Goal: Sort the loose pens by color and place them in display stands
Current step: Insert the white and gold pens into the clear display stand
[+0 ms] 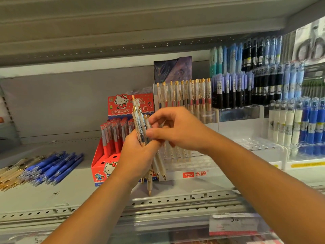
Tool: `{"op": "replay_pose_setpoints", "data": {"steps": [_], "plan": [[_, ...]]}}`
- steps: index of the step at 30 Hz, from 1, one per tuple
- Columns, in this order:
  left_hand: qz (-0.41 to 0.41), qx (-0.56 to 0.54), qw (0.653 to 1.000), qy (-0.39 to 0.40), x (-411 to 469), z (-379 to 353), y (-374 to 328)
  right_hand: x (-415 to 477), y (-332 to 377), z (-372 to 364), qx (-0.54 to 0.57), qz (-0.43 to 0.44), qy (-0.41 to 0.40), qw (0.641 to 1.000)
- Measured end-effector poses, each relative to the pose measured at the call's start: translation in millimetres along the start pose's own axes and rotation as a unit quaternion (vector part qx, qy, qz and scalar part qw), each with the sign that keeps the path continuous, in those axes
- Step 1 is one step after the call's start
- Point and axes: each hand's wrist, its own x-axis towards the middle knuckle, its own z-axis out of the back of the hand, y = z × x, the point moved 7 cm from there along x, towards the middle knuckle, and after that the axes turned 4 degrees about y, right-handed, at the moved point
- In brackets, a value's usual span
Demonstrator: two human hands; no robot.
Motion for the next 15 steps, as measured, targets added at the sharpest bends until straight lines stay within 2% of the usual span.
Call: {"op": "replay_pose_setpoints", "data": {"steps": [4,9,13,15], "plan": [[-0.023,0.011,0.999,0.020,0.9,-3.1,-3.5,3.0,-6.3,-2.1,0.043,-0.034,0.012,0.998],[-0.006,-0.003,1.000,0.012,1.7,-3.0,1.9,-1.1,-13.8,-1.0,0.123,-0.054,0.054,0.989],[0.051,-0.014,0.999,-0.007,0.7,1.1,13.8,-3.3,-23.0,20.3,0.221,-0.072,0.000,0.973],[0.056,-0.011,0.998,-0.010,0.4,1.8,14.6,-5.1,-26.3,39.4,0.209,-0.065,-0.048,0.975]]}}
